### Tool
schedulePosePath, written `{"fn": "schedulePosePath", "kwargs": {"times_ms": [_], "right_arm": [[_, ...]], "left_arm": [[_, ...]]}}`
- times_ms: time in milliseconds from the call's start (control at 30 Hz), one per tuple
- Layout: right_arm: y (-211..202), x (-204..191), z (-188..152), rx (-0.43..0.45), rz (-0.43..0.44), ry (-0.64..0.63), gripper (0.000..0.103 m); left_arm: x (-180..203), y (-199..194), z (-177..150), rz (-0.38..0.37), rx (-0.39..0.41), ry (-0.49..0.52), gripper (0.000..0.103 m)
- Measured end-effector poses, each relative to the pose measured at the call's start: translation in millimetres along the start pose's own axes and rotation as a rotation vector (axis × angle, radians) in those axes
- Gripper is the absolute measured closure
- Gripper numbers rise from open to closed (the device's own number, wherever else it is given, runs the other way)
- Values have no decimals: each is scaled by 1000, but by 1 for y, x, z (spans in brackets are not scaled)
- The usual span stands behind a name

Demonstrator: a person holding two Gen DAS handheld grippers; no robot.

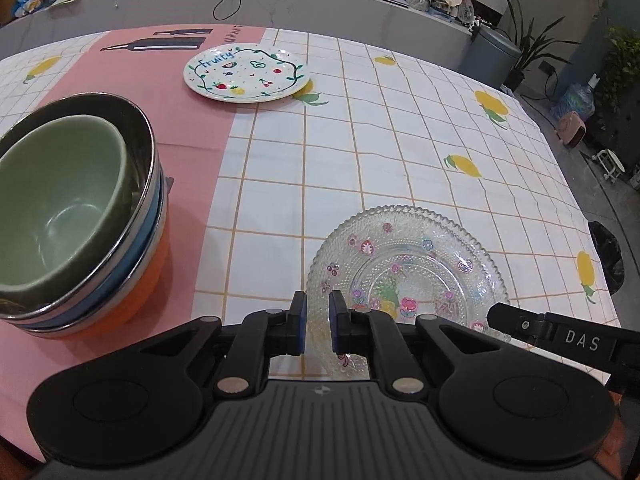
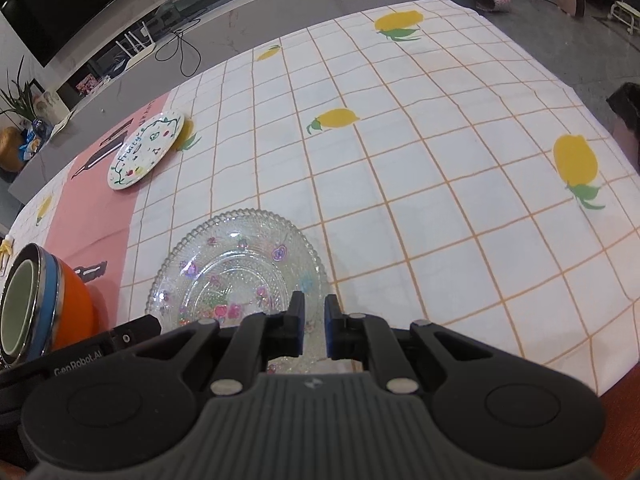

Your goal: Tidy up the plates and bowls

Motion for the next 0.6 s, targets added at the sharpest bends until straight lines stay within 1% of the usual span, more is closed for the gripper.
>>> {"fn": "schedulePosePath", "kwargs": {"times_ms": [67, 100, 133, 167, 200, 267, 333, 400, 433, 467, 500, 533, 567, 600], "right_arm": [[1, 2, 0, -6, -1, 11, 91], [0, 4, 0, -5, 6, 23, 90], [-1, 4, 1, -3, 14, 34, 87], [-3, 5, 2, 0, 22, 42, 80], [-4, 5, 2, 6, 26, 47, 76], [-6, 6, 5, 23, 17, 54, 74], [-7, 8, 6, 33, 5, 67, 74], [-4, 12, 7, 28, 4, 89, 79], [-3, 14, 7, 22, 7, 104, 85], [-1, 16, 6, 15, 16, 118, 89], [1, 17, 6, 7, 27, 133, 92], [3, 19, 4, -3, 33, 146, 100], [4, 20, 3, -9, 37, 156, 101], [4, 20, 2, -7, 40, 158, 101]], "left_arm": [[1, -2, 1, -5, 9, 5, 91], [1, -4, 1, -1, 14, 8, 90], [1, -5, 2, 5, 24, 10, 89], [0, -7, 3, 12, 35, 11, 89], [0, -7, 4, 18, 43, 7, 85], [-5, -4, 6, 12, 43, -21, 79], [-11, 0, 7, -4, 29, -67, 76], [-16, 5, 7, -5, 20, -95, 75], [-18, 7, 7, -1, 11, -98, 75], [-19, 8, 6, -11, 3, -99, 75], [-20, 9, 6, -23, -3, -105, 77], [-20, 9, 5, -30, -5, -112, 78], [-19, 8, 4, -36, -5, -109, 83], [-17, 7, 4, -42, -8, -98, 90]]}}
Point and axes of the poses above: each gripper's, at about its wrist camera, not at the fingertips, and y roughly the way its jaws point, x to its right, z to its top, the point moved 3 cm from there along y, roughly the way its jaws point, and after that the axes turned 8 degrees about x, right-handed, at the moved point
